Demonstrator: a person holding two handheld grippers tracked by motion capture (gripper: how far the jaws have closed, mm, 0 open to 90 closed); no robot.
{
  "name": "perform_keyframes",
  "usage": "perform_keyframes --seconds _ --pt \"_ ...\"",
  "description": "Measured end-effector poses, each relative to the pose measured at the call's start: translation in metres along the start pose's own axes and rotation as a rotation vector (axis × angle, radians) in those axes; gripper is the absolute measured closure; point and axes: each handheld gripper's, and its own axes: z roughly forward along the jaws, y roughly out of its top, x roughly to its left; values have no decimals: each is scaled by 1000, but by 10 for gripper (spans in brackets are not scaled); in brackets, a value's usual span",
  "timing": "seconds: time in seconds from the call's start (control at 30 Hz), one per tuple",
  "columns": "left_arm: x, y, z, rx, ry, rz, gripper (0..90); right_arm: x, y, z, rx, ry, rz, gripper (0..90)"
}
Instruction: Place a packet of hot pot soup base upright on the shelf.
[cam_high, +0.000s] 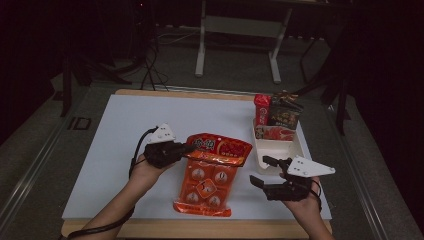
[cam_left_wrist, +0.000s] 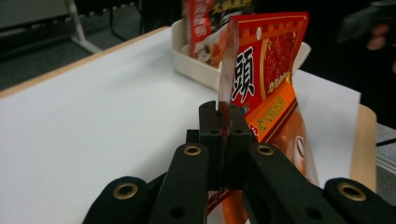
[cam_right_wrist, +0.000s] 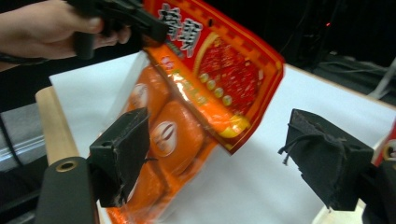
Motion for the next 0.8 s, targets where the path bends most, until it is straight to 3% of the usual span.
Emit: perform_keyframes --seconds 0.27,0.5,0.63,0.77,0.8 --pt "-28 8 -15 -51 -67 74 899 -5 0 -3 -10 -31 -4 208" --pt "-41 15 -25 -90 -109 88 900 -5 3 8 -17 65 -11 261" --pt "-48 20 -28 -121 -127 98 900 -9 5 19 -17 153 20 390" --pt "-54 25 -28 -126 -133 123 900 -9 6 25 -3 177 -10 567" --pt "-54 25 -28 -128 -132 122 900 -8 7 25 -10 190 -10 648"
